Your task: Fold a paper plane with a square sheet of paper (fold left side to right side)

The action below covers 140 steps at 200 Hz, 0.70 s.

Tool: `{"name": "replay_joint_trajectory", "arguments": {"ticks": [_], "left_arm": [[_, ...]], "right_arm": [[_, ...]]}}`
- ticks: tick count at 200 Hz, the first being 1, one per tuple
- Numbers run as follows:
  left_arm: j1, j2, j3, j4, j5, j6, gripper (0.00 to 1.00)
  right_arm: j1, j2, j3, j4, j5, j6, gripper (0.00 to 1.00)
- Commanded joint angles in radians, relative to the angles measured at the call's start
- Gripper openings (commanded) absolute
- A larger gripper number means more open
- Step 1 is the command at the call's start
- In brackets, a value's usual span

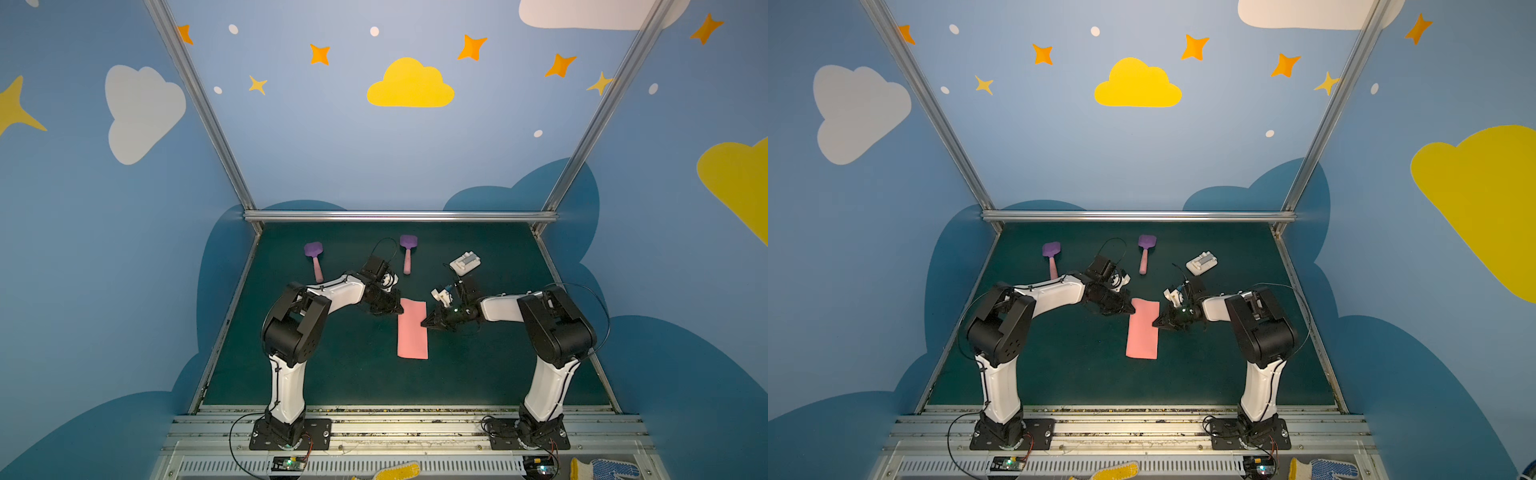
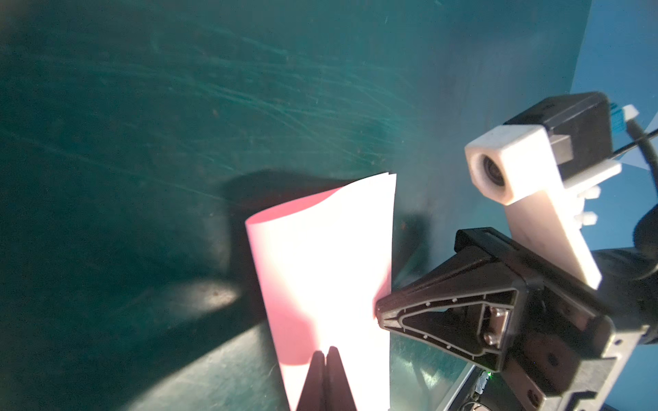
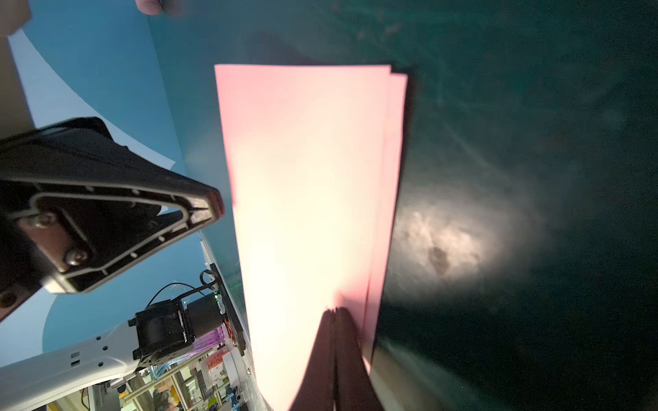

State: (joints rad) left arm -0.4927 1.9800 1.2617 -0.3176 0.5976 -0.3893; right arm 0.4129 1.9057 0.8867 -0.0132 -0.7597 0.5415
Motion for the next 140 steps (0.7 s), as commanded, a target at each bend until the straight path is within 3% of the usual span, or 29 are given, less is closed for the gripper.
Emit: {"name": "replay_joint_trajectory", "arguments": {"ticks": [1, 98, 140], "left_arm": [[0.008, 0.039, 0.026, -0.023, 0.015, 0.034, 0.04], [0.010, 0.076, -0.029, 0.037, 0.007, 0.007, 0.04], [0.010, 0.061, -0.045, 0.035, -0.015, 0.001, 0.04]], "right_arm": [[-0.005, 0.082, -0.032, -0.151, 0.193, -0.031, 0.00], [-0.005, 0.081, -0.013, -0.169, 0.189, -0.037, 0.00], [-0.005, -0.001, 0.055, -0.225, 0.138, -0.035, 0.00]]}}
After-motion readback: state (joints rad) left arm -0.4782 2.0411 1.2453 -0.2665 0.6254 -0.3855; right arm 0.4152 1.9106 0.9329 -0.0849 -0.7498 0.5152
